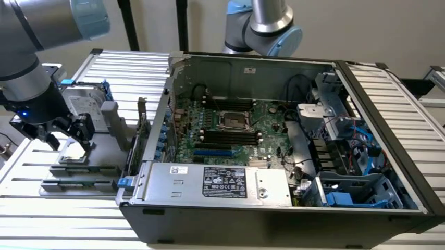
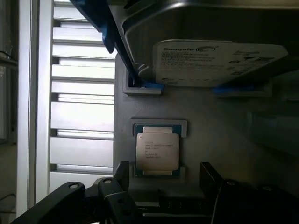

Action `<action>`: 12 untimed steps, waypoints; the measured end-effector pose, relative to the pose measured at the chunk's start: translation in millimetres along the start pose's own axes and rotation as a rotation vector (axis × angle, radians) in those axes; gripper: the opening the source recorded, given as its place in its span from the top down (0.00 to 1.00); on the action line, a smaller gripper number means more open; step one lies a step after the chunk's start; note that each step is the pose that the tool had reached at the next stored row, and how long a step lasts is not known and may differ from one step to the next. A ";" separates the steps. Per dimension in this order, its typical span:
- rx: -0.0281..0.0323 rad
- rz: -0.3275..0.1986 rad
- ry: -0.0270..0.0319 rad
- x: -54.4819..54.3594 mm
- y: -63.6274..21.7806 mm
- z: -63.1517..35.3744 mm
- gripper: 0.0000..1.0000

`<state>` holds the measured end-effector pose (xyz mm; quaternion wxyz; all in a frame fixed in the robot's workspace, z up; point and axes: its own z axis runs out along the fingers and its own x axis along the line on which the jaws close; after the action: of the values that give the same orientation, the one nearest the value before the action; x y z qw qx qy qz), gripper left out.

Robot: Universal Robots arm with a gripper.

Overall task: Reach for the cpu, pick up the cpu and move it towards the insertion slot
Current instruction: 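Pick up the cpu and move it towards the insertion slot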

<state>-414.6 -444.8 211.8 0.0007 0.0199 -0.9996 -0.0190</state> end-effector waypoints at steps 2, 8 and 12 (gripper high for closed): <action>0.0000 0.000 -0.0001 0.0 0.3 3.8 0.29; 0.0002 0.000 0.0011 -0.2 6.1 14.3 0.29; 0.0037 0.000 0.0054 -0.3 8.4 17.9 0.29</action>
<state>-414.6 -435.7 194.2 0.0034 0.0199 -0.9996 -0.0171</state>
